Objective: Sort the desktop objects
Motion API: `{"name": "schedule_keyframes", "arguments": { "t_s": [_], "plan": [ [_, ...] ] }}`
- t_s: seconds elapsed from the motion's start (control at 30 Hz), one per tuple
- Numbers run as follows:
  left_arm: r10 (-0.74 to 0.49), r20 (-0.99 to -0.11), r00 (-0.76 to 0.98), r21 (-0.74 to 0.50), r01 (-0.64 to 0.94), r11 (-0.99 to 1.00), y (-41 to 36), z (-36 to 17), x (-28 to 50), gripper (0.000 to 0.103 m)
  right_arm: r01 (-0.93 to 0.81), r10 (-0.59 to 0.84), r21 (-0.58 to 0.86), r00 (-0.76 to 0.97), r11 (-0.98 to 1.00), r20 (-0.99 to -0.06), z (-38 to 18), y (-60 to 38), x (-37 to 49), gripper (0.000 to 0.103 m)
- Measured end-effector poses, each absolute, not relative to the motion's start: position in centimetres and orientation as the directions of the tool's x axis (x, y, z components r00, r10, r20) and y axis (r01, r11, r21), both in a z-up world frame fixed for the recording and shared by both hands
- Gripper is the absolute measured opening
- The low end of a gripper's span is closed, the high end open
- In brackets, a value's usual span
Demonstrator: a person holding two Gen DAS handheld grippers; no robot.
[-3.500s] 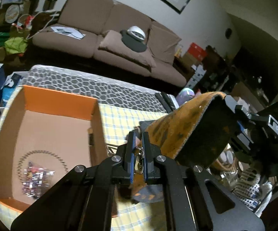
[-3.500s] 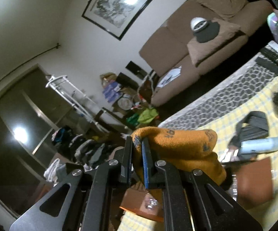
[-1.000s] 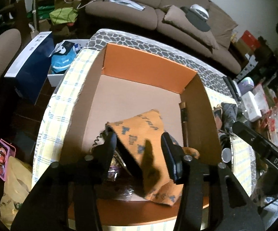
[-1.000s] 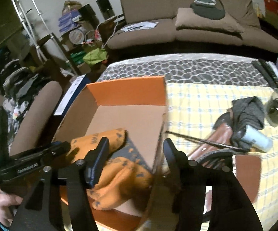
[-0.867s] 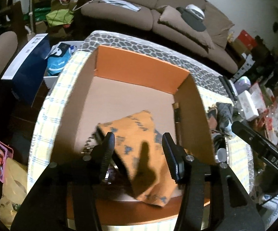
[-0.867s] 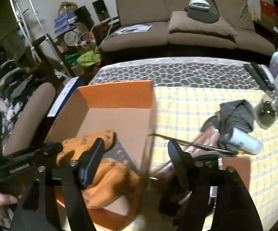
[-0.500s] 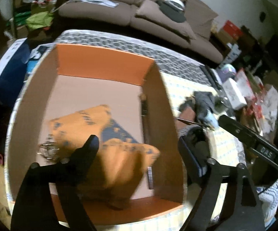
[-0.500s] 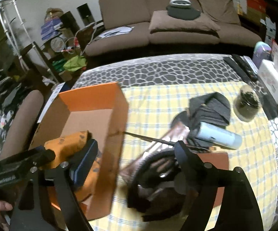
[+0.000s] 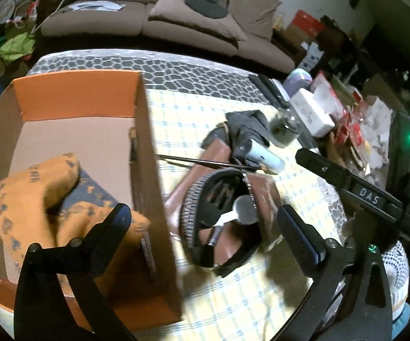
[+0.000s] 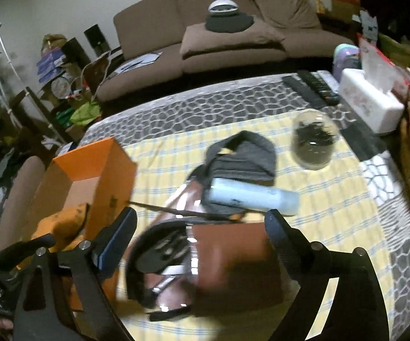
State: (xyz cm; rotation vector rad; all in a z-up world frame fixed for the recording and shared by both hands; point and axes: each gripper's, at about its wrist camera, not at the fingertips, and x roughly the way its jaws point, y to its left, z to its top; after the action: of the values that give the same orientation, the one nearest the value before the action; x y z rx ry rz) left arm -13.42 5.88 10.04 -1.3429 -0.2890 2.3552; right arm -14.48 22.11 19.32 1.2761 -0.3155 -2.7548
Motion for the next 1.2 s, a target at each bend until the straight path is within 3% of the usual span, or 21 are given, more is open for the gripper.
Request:
{"name": "schedule_keyframes", "arguments": {
  "t_s": [0.37, 0.67, 0.93, 1.2],
  "plan": [
    [0.452, -0.801, -0.391, -0.313, -0.370, -0.875, 13.3, 8.3, -11.8, 0.103, -0.117, -0.105, 0.207, -0.569, -0.971, -0.816, 15.9, 28.3, -14.2, 0.096],
    [0.445, -0.837, -0.319, -0.318, -0.380, -0.869, 16.8, 4.5, -12.0, 0.102, -0.153, -0.163, 0.270, -0.494, -0.951, -0.854, 13.2, 30.1, -14.0, 0.095],
    [0.430, -0.855, -0.291, -0.320, -0.357, -0.877, 17.3, 2.6, -12.9, 0.096, -0.142, -0.252, 0.337, -0.419, -0.931, -0.872, 10.5, 29.7, -14.3, 0.087],
    [0.406, -0.873, -0.272, -0.287, -0.387, -0.876, 18.2, 1.8, -12.6, 0.064, -0.148, -0.323, 0.404, -0.386, -0.903, -0.864, 9.4, 29.9, -14.1, 0.073]
  ]
}}
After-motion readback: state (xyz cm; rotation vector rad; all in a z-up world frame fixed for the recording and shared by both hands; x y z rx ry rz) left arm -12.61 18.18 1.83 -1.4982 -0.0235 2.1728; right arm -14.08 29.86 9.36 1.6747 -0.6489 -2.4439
